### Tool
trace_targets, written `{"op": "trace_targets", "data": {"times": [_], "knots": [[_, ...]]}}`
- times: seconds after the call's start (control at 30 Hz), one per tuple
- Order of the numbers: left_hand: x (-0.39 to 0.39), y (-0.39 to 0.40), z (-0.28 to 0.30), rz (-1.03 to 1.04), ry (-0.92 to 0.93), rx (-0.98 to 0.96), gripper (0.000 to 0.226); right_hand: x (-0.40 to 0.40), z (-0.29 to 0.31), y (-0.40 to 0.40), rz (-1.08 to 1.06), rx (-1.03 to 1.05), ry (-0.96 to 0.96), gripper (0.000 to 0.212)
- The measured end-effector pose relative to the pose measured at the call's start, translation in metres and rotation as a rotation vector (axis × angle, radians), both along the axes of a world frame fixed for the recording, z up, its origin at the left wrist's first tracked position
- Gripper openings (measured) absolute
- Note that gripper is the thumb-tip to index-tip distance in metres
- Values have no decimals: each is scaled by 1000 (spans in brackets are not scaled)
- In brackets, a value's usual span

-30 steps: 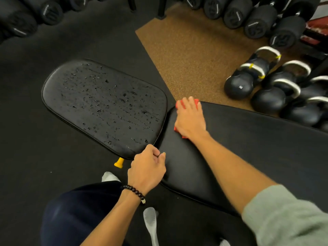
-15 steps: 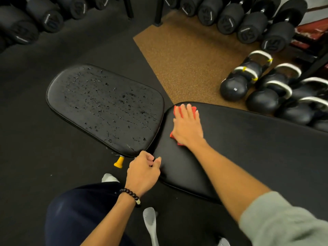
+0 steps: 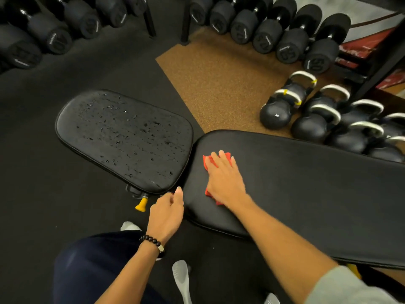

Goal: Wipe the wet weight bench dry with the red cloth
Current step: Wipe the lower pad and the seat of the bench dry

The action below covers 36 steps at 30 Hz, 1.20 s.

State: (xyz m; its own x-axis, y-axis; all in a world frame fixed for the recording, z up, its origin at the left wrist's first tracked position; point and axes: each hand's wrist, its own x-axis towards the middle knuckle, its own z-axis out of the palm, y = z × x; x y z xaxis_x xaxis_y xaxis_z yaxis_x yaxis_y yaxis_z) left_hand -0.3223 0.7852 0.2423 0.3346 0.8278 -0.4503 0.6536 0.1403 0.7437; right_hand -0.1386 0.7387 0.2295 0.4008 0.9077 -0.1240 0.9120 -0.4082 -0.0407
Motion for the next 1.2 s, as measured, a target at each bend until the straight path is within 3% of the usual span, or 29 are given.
{"op": "trace_targets", "data": {"times": [0.1, 0.2, 0.27, 0.33, 0.43, 0.5, 0.57, 0.63, 0.73, 0.9, 1.0, 1.07, 1.2], "knots": [[-6, 4, -6, -10, 85, 47, 42, -56, -8, -3, 134, 15, 14, 84], [-3, 2, -3, -12, 107, 116, 27, -73, -6, -32, 476, -7, 110, 78], [0, 0, -4, -16, 69, 125, 24, -55, 3, -50, 556, 11, 131, 65], [3, -1, -3, -48, 26, 144, 23, -20, 7, -53, 479, 13, 15, 60], [8, -1, 2, -100, -28, 179, 20, 17, 8, -38, 36, 21, -30, 64], [14, 1, 5, -112, -72, 215, 18, -3, 2, -22, -148, 41, -66, 69], [24, 3, 5, -150, -99, 239, 22, -39, -4, -16, -86, 68, -66, 65], [37, 2, 4, -222, -95, 220, 27, -64, -6, -28, 120, 35, -1, 77], [55, 0, 7, -282, -38, 166, 37, -49, -1, -70, 227, 19, 50, 78], [60, -3, 3, -310, 29, 148, 45, 56, 31, -134, -203, -4, -118, 84], [59, -4, 5, -297, 34, 149, 49, 84, 35, -110, -472, 43, -167, 76], [60, -4, 10, -294, 45, 132, 50, 59, 24, -75, -431, 61, -181, 69], [63, -1, 15, -318, 86, 125, 53, -27, 3, -50, 32, 62, 16, 78]]}}
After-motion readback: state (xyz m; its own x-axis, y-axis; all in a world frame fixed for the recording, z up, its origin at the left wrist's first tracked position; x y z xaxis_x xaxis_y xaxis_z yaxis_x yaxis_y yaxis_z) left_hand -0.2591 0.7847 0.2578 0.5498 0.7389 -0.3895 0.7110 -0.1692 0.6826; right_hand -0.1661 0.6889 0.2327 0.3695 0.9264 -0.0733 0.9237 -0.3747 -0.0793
